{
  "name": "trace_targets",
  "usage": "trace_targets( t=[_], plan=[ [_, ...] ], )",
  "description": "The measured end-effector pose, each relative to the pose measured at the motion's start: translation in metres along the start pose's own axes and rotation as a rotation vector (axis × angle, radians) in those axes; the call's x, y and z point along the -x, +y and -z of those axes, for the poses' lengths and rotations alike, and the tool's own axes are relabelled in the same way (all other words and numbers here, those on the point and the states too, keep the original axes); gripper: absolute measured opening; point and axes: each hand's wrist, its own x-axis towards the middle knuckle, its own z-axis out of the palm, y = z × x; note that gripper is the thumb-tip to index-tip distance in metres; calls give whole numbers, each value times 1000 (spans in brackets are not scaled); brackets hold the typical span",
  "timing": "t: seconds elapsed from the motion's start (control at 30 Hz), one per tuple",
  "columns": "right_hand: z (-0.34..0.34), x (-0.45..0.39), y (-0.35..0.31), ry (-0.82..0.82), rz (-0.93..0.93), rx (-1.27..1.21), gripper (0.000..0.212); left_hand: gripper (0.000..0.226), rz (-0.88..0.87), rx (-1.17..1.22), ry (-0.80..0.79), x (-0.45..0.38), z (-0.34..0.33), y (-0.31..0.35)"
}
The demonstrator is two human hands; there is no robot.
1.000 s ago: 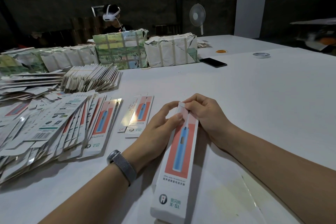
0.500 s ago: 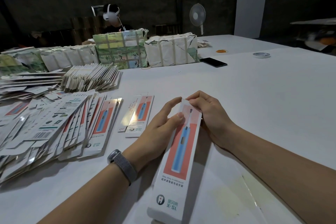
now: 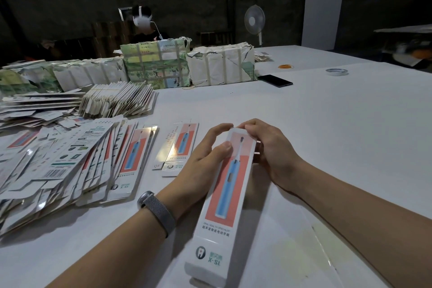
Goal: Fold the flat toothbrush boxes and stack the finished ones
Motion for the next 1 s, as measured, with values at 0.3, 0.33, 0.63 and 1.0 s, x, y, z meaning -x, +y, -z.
trace_targets(
  t=[0.3,0.33,0.63,1.0],
  plan=[
    [1,2,6,-85,20,21,29,21,2,132,133,-2,1,-2],
    [1,2,6,-81,27,11,27,21,2,133,128,-2,1,-2],
    [3,2,6,-73,72,-23,20,20,7,131,141,-2,1,-3],
    [5,-1,10,-60,55,-41,17,32,44,189,136,-2,-1,-1]
  ],
)
